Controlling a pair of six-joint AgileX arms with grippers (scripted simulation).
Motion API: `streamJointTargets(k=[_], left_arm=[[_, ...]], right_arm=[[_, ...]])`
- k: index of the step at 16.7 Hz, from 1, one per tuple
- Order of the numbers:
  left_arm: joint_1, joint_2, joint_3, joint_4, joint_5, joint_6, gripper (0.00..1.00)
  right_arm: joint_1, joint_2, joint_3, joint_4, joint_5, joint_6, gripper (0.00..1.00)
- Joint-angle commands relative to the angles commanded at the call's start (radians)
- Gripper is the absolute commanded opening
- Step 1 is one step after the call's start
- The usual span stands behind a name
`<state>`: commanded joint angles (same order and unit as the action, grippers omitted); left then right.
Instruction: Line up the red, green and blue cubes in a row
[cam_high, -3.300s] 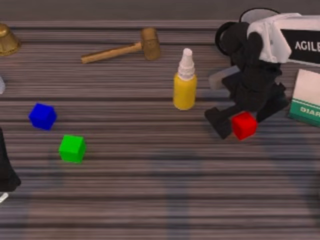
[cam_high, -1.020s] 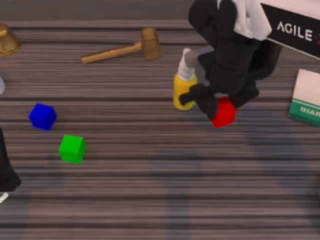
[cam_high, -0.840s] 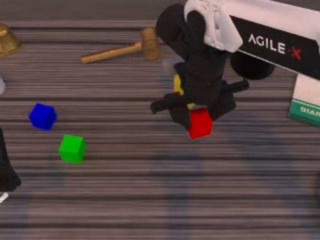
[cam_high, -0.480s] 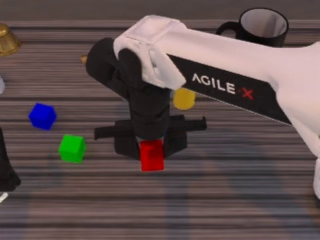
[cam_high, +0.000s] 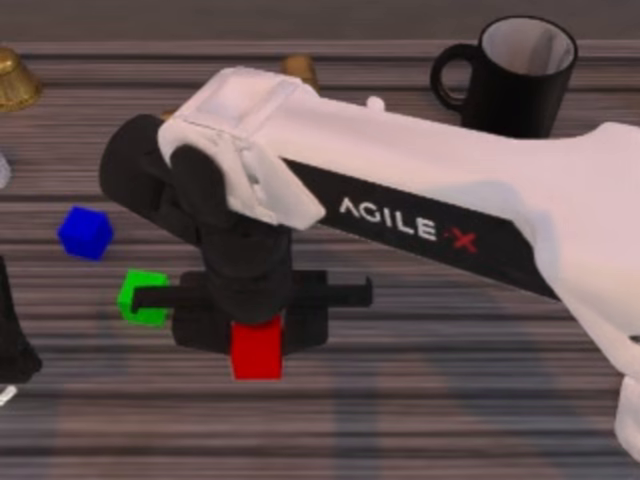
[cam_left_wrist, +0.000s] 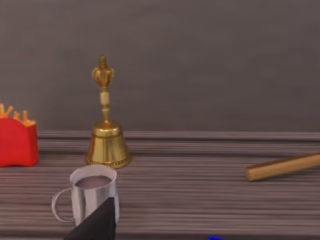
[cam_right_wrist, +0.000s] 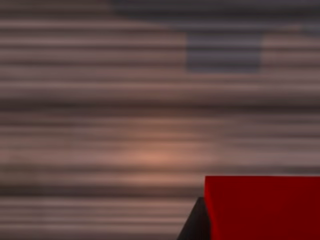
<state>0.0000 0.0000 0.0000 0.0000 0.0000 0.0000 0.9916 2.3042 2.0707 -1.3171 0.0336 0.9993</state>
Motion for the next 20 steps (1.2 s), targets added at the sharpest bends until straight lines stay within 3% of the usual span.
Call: streamJointTargets(k=[4,11,15,20], left_arm=[[0.000,0.000,0.000,0.000,0.000,0.000,1.00],[0.000,0.000,0.000,0.000,0.000,0.000,1.00],[0.000,0.000,0.000,0.000,0.000,0.000,1.00],[0.000,0.000,0.000,0.000,0.000,0.000,1.00]], right_arm=[[-0.003,0.001,-0.019,0.019,-0.002,-0.001,0.00],[0.002,0.037,-0.205,0.244,0.000,0.003,0.00],[0.003,0.040,-0.211,0.250,0.001,0.004,0.00],[0.003,0.040,-0.211,0.250,0.001,0.004,0.38]])
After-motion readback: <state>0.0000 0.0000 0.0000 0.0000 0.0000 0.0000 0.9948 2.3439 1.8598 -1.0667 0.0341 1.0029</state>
